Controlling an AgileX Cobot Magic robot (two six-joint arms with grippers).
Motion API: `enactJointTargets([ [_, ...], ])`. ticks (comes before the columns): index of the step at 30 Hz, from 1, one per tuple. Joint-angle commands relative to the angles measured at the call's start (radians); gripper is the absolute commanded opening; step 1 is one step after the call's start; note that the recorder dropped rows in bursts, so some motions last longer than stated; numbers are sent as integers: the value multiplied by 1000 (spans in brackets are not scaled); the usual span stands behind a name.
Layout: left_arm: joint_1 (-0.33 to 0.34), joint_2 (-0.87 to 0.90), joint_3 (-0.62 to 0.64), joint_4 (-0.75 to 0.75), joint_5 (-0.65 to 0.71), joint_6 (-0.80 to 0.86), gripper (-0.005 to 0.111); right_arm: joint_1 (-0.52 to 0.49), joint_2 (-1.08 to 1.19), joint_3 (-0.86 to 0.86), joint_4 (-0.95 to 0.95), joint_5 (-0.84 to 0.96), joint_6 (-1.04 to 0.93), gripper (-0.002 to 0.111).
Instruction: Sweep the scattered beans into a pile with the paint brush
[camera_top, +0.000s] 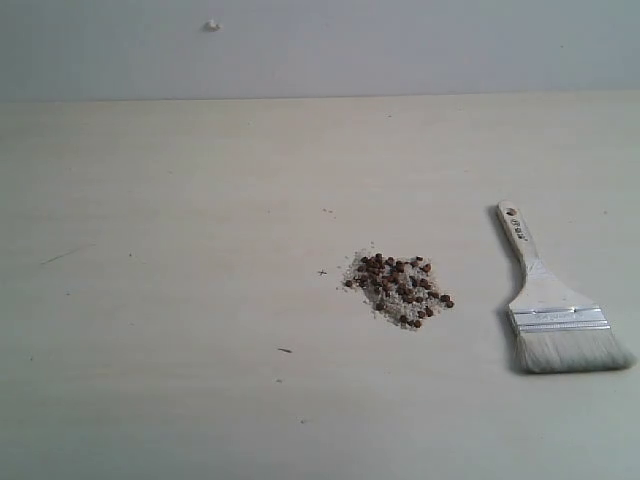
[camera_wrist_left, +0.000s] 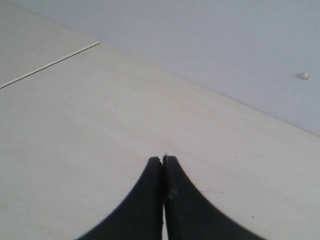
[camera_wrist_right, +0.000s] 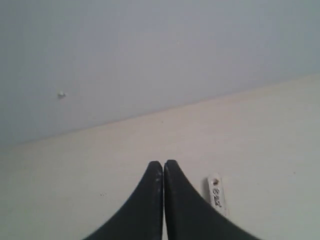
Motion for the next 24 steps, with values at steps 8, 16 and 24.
enactJointTargets([
  [8,4,-2,4,-7,2,1,0,2,-339,97,20,109,0,0],
  [16,4,-2,4,-7,2,1,0,2,-339,97,20,109,0,0],
  [24,4,-2,4,-7,2,1,0,2,-339,97,20,109,0,0],
])
